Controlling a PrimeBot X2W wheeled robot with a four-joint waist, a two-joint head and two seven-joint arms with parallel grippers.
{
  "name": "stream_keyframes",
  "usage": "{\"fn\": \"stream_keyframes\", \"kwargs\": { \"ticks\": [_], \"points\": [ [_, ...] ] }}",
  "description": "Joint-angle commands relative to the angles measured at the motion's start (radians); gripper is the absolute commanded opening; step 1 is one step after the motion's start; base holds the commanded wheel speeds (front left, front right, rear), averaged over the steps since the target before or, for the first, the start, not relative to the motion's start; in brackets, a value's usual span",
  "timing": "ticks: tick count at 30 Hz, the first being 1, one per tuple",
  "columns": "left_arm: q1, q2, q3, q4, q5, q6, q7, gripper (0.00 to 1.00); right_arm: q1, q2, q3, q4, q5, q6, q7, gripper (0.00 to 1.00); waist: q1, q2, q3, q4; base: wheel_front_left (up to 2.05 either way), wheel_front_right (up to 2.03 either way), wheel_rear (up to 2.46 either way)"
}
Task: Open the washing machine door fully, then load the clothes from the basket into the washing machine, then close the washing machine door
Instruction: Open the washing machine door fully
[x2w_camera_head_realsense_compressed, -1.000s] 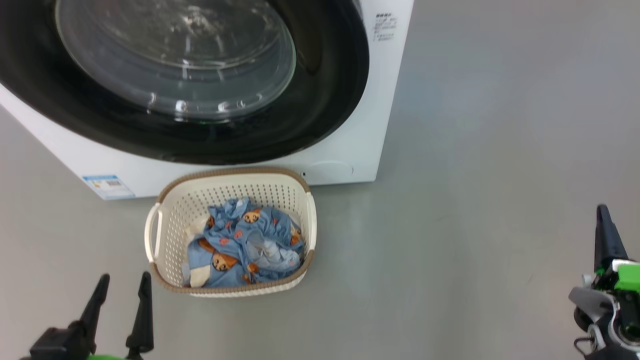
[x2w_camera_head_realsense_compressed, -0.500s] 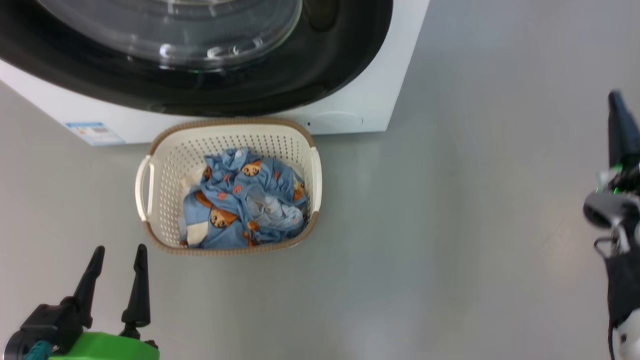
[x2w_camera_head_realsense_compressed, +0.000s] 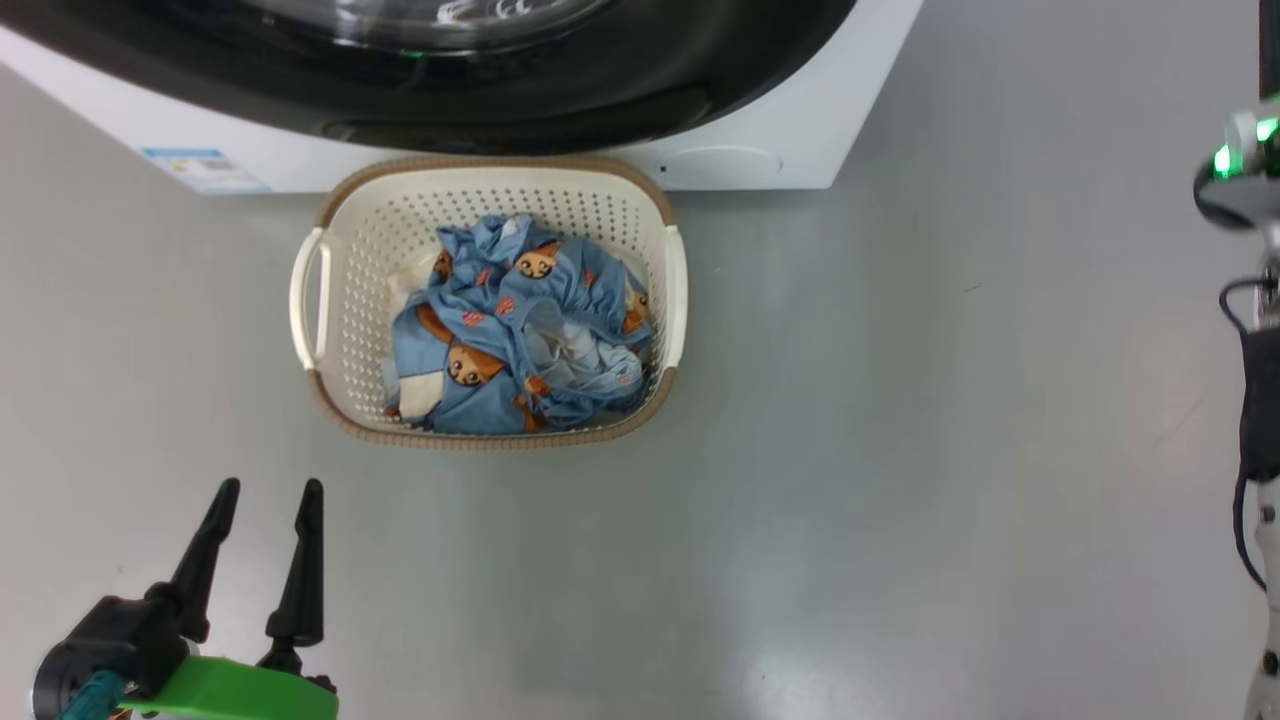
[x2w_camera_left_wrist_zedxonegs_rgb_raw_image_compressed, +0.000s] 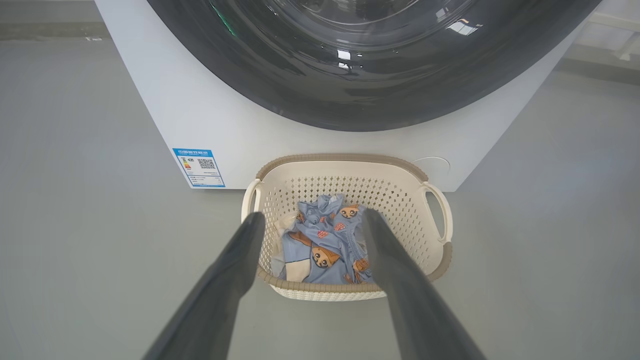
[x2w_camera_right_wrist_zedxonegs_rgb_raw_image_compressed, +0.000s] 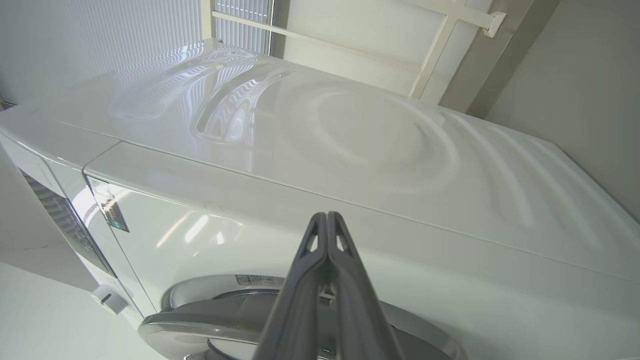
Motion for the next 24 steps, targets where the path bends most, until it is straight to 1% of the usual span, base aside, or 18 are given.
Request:
{"fn": "stream_keyframes", "kwargs": {
  "ticks": [1, 7, 10, 17, 24],
  "points": [
    [0.006, 0.014, 0.030, -0.026, -0.010, -0.004, -0.006, 1.00, -0.033, 0.008, 0.022, -0.039, -0.005, 0.002, 0.007, 0.00, -0.0001, 0.0000, 0.029, 0.027, 0.00, 0.00, 0.00],
    [-0.010, 0.014, 0.008, -0.024, -0.026, -0.004, -0.006, 1.00, -0.111, 0.036, 0.081, -0.068, -0.004, 0.002, 0.048, 0.00, -0.0001, 0.0000, 0.054, 0.067, 0.00, 0.00, 0.00],
    [-0.010, 0.014, -0.004, -0.022, -0.041, 0.005, -0.006, 1.00, -0.142, 0.041, 0.098, -0.074, 0.003, 0.002, 0.068, 0.00, -0.0001, 0.0000, 0.061, 0.089, 0.00, 0.00, 0.00],
    [-0.002, 0.014, -0.011, -0.018, -0.060, 0.016, -0.006, 1.00, -0.192, 0.034, 0.121, -0.068, -0.001, 0.002, 0.098, 0.00, -0.0001, 0.0000, 0.078, 0.137, 0.00, 0.00, 0.00],
    [0.010, 0.014, -0.020, -0.017, -0.084, 0.034, -0.006, 1.00, -0.214, 0.010, 0.125, -0.054, 0.005, 0.002, 0.127, 0.00, -0.0001, 0.0000, 0.088, 0.184, 0.00, 0.00, 0.00]
  ]
}}
